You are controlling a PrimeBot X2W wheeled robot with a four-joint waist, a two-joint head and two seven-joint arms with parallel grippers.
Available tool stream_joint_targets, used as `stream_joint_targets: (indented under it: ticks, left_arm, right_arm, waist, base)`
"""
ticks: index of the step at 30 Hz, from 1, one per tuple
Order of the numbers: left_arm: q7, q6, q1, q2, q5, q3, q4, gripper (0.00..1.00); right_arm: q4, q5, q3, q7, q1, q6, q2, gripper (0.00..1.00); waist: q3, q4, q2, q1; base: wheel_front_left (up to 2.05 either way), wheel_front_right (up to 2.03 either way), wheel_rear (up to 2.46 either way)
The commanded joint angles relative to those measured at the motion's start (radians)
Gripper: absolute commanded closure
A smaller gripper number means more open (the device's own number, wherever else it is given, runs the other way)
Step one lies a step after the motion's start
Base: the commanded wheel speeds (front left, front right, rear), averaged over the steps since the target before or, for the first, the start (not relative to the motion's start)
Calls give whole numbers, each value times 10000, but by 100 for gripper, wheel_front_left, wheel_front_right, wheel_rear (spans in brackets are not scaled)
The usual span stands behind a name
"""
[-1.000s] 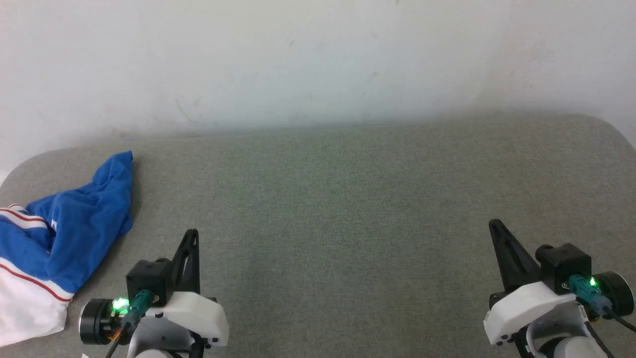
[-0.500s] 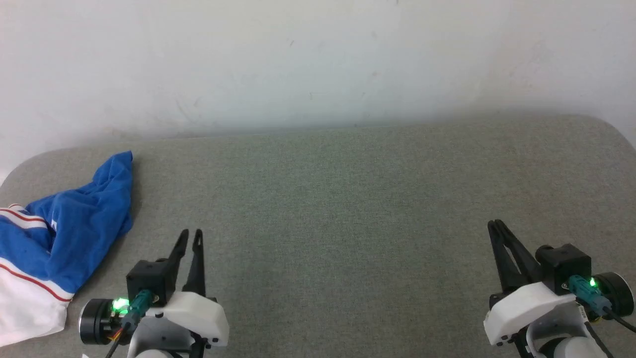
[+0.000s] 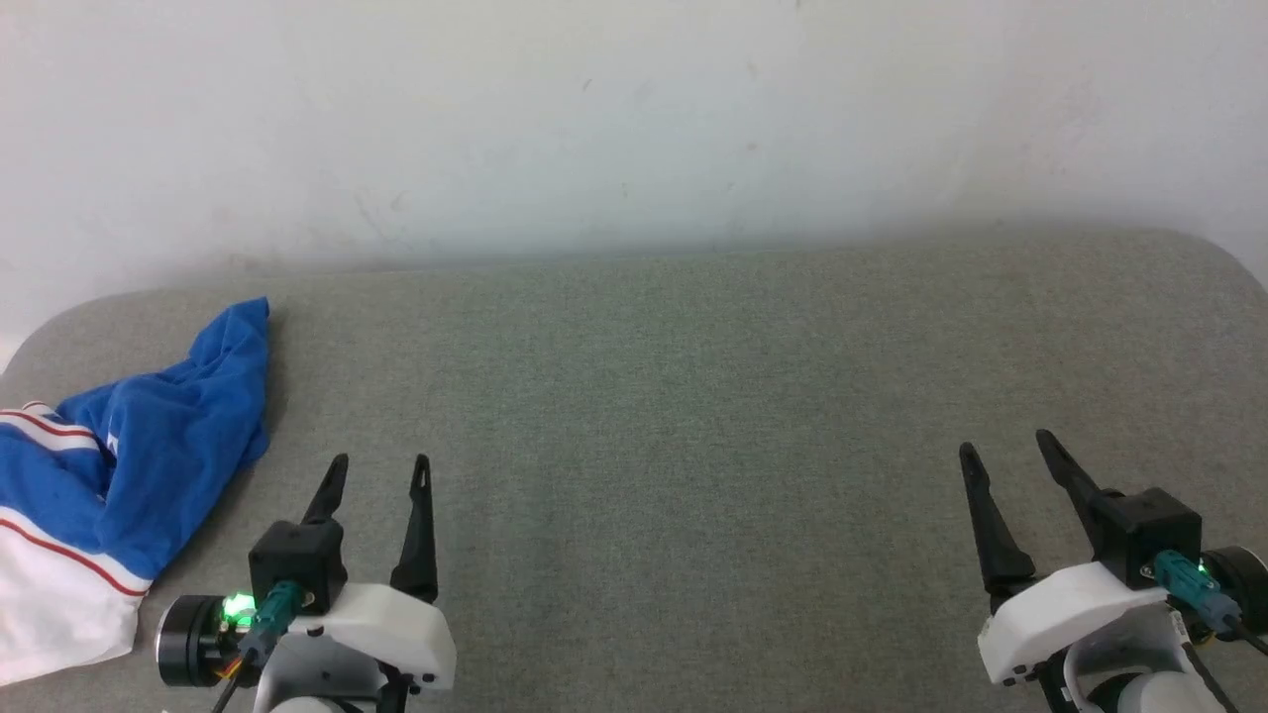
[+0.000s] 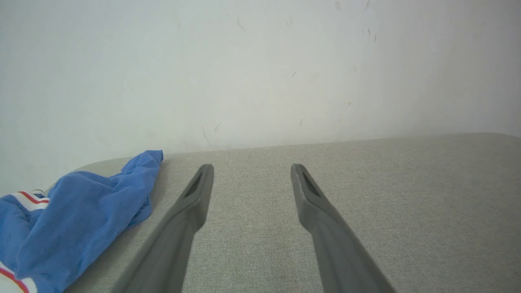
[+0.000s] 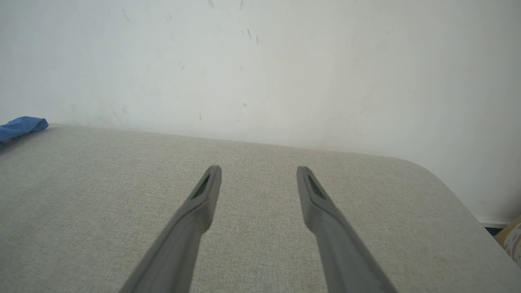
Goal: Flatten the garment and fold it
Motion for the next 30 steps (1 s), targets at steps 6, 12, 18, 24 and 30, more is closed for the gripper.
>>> stream_joint_targets:
  ticks: [6, 12, 18, 24, 30]
  left_arm:
    - [-211, 30, 38, -8, -165, 49, -12, 0]
    - [-337, 74, 55, -11, -261, 68, -18, 0]
    - [-461, 106, 83, -13, -363, 97, -17, 0]
    - [-587, 142, 160, -15, -446, 136, -22, 0]
    - [-712, 172, 216, -18, -539, 171, -22, 0]
  right_arm:
    - [45, 118, -140, -205, 8, -3, 8, 0]
    - [81, 139, -231, -330, -29, -4, 10, 0]
    - [155, 165, -272, -455, -82, -5, 12, 0]
    - [242, 217, -240, -580, -129, -6, 14, 0]
    - [360, 229, -121, -705, -206, -7, 16, 0]
  waist:
    - [45, 190, 0, 0]
    - [90, 511, 0, 0]
    - [113, 954, 0, 0]
    - [107, 1431, 0, 0]
    - [116, 1885, 0, 0]
  base:
    - [0, 0, 0]
    - [0, 0, 0]
    - [0, 0, 0]
    - [0, 0, 0]
    - [0, 0, 0]
